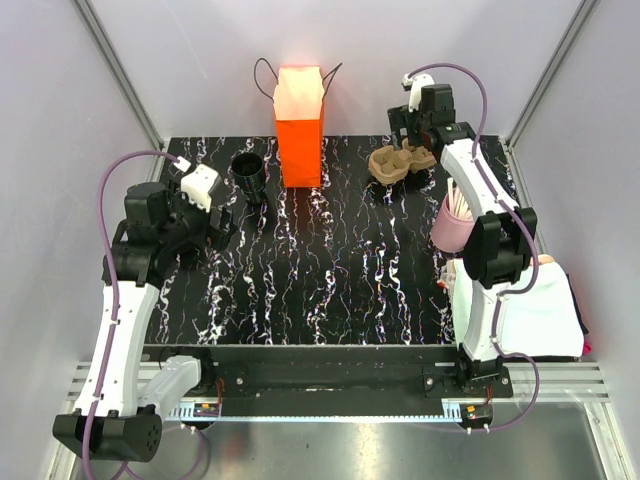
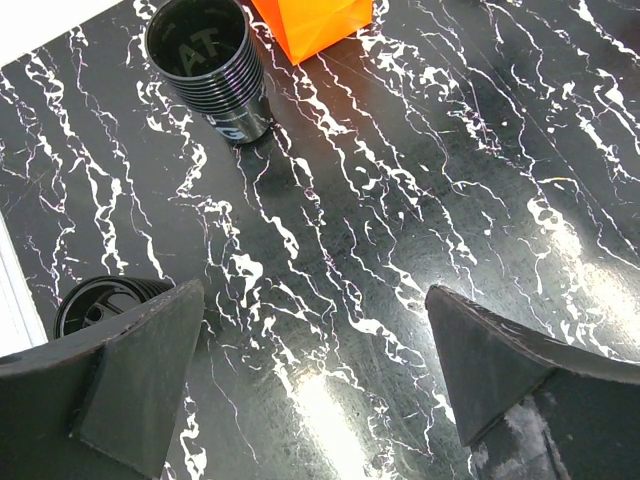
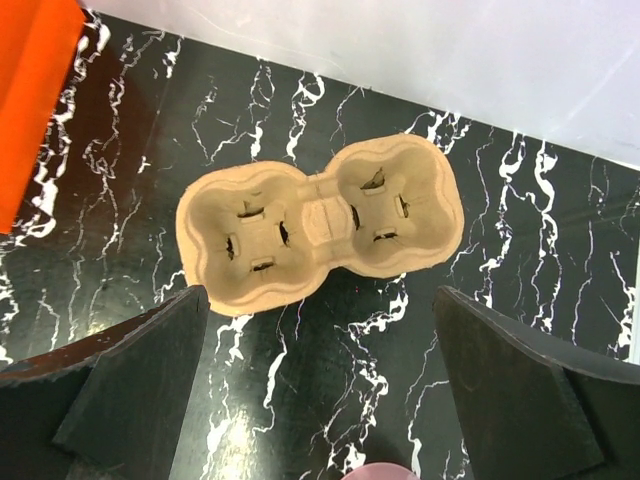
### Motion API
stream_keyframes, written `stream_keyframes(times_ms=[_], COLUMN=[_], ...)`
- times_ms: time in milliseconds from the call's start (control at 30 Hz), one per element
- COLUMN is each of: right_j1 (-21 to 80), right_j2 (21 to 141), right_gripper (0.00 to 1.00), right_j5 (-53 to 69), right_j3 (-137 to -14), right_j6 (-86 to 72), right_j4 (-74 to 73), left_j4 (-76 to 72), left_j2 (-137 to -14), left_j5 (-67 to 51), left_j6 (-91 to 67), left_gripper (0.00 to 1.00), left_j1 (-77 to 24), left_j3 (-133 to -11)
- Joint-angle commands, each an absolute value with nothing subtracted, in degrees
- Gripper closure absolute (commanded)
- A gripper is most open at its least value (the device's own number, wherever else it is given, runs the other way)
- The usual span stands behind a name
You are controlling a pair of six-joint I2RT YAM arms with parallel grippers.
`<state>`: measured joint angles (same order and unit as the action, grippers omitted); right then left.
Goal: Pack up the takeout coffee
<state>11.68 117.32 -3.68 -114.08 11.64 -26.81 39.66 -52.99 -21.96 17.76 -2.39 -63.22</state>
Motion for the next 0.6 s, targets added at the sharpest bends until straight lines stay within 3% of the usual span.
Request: stream_keyframes(times_ms=[0,567], right_j1=[11.7,9.8], right_j2=[119.5,133.4], right_gripper=[0.00,0.00], right_j5=[-5.4,-5.2], right_j3=[-118.0,-135.7], right_j6=[12.7,11.7], right_j4=[-24.4,-35.1], left_j4=[36.1,35.5], left_j2=[-53.1,-52.8], left_j5=[-24.2,-24.8], left_j6=[17.0,16.8], left_gripper=[0.01,0.01], left_j1=[-2.3,-2.3], left_j3=[-62.8,-60.7])
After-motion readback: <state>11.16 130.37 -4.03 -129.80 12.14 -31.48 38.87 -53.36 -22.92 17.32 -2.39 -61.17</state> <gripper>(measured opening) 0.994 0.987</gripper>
